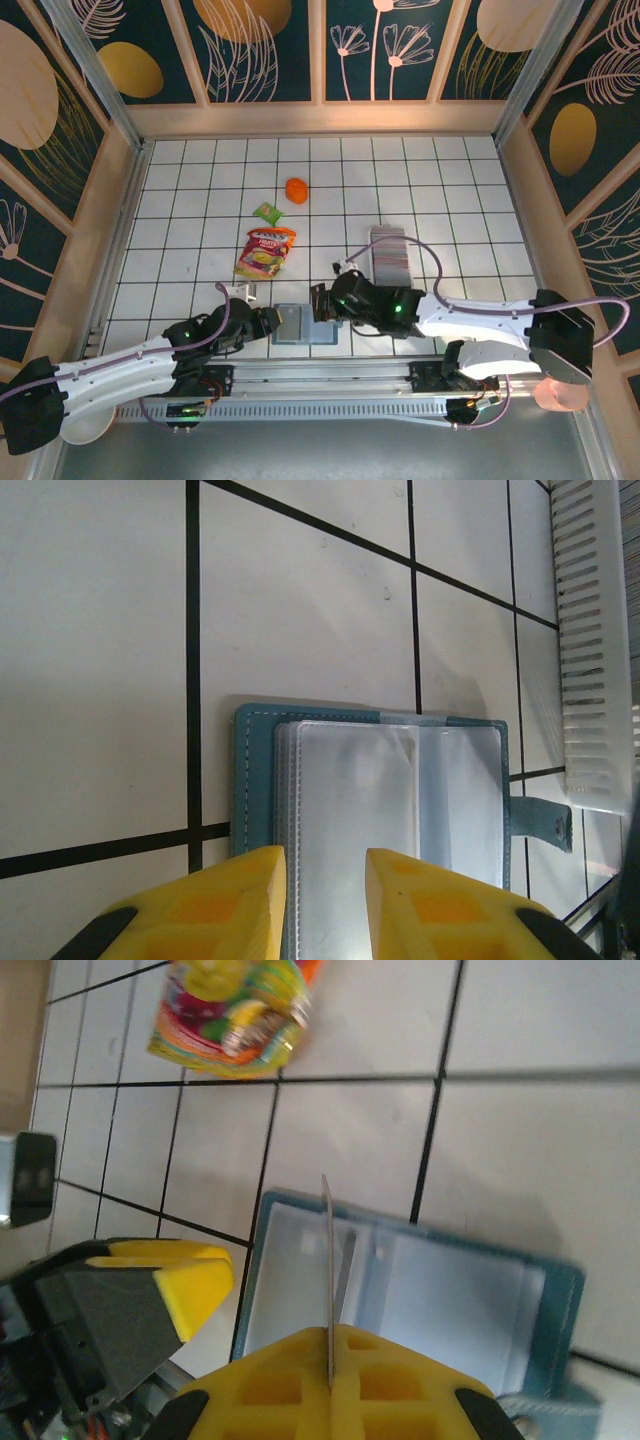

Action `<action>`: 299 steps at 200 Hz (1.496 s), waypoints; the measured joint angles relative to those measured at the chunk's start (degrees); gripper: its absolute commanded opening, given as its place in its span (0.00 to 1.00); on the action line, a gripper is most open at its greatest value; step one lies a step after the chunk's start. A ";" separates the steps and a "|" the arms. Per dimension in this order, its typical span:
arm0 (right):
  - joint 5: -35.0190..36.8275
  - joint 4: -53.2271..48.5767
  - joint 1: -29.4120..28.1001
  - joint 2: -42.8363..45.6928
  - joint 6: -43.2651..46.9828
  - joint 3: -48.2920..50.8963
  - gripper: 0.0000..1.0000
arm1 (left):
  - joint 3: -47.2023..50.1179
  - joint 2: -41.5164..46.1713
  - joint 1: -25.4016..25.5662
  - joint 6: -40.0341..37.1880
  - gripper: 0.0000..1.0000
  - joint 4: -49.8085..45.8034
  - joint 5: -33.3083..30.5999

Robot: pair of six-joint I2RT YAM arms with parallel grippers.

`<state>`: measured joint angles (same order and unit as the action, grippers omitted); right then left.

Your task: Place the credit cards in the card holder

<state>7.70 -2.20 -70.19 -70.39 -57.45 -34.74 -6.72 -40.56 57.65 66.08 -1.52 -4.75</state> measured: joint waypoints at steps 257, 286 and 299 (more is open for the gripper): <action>4.28 14.51 -4.72 -14.27 -15.17 2.67 0.00 | 1.75 -1.95 0.00 0.04 0.23 1.44 1.57; 4.28 16.24 -4.98 -14.75 -16.02 3.43 0.00 | 2.10 -1.92 0.00 0.20 0.22 1.68 1.57; 4.28 16.87 -5.07 -15.02 -16.50 3.63 0.00 | 2.29 -1.92 0.00 0.20 0.21 1.77 1.57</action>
<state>11.99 14.68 -75.26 -85.41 -73.95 -31.11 -4.43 -42.48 57.65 66.28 0.25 -3.18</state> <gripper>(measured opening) 0.048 0.219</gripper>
